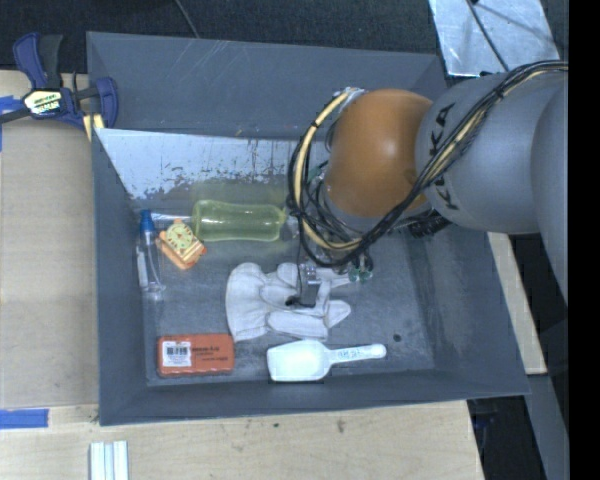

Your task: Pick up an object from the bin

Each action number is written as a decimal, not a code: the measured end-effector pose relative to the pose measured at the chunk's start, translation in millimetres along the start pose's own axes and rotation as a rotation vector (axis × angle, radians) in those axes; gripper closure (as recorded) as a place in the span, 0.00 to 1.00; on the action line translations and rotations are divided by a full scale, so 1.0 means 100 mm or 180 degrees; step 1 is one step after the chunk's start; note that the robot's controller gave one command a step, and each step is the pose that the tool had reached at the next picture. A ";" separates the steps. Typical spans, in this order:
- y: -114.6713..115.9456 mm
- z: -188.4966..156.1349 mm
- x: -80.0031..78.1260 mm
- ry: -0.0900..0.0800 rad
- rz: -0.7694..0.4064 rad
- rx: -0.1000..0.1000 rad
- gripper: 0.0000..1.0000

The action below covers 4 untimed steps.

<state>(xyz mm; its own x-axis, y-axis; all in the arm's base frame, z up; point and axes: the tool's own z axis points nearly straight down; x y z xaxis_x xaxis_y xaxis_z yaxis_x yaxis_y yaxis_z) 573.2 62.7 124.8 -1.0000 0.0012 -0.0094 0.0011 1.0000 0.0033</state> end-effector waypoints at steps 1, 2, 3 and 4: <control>-0.26 0.26 -0.07 0.0028 0.0065 0.0024 0.00; -0.36 0.50 -0.03 0.0019 0.0078 0.0010 1.00; -0.36 0.50 -0.03 0.0019 0.0079 0.0010 1.00; -0.23 -1.14 0.06 0.0004 -0.0018 0.0010 1.00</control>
Offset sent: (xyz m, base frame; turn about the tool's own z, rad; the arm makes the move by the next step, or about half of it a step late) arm 0.0016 -0.0349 -0.0535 0.0228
